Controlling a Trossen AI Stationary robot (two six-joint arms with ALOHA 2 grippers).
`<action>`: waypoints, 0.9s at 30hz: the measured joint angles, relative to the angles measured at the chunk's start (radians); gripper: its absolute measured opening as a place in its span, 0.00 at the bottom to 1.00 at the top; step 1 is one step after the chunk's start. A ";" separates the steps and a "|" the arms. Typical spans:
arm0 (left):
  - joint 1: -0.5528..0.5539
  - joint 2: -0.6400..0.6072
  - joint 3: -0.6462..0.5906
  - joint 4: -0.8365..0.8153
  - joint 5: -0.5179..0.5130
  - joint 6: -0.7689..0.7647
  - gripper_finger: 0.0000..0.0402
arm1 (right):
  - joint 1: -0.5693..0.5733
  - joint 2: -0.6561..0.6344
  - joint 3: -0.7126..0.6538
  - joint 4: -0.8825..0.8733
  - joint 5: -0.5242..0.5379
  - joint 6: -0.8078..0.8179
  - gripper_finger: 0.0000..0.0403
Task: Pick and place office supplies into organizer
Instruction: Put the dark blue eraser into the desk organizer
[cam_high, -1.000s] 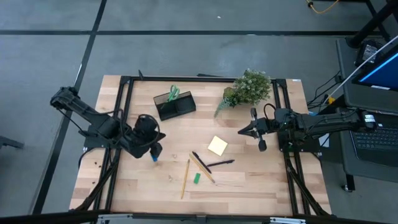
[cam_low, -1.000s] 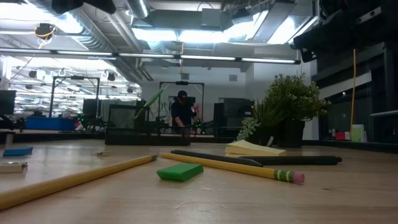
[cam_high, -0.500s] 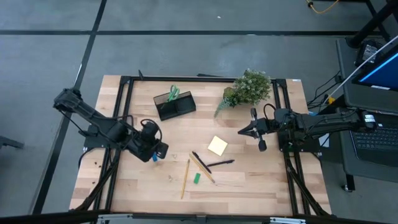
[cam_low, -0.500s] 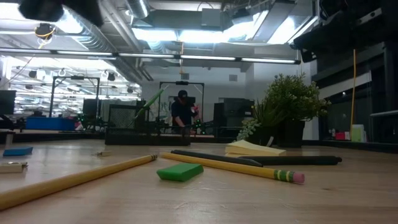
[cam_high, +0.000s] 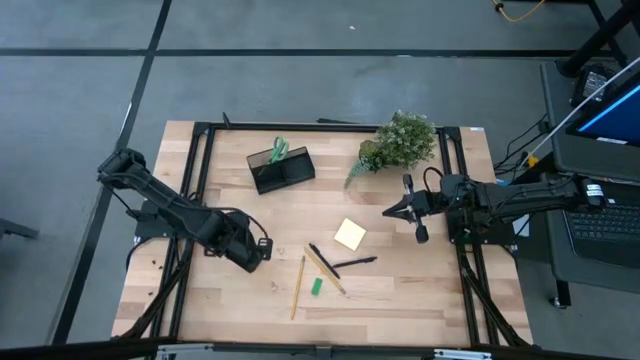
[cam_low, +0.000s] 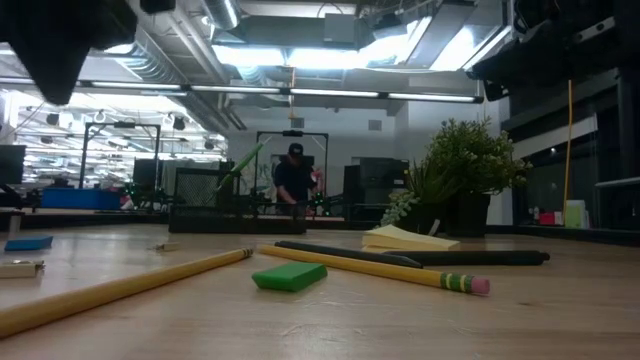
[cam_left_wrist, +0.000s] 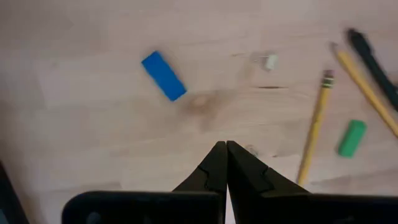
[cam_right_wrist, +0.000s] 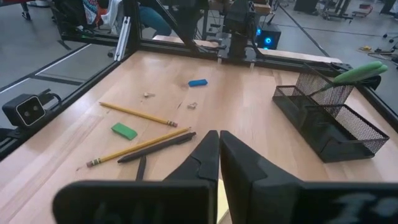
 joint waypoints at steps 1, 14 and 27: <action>-0.001 0.010 0.000 -0.002 0.010 -0.028 0.00 | 0.000 0.000 0.000 0.000 0.000 -0.003 0.04; -0.006 0.058 0.000 -0.058 0.021 -0.214 0.02 | 0.000 0.000 0.000 0.010 0.001 -0.129 0.04; 0.061 0.094 0.000 -0.135 -0.006 -0.280 0.21 | 0.000 0.000 0.000 0.036 0.000 -0.100 0.04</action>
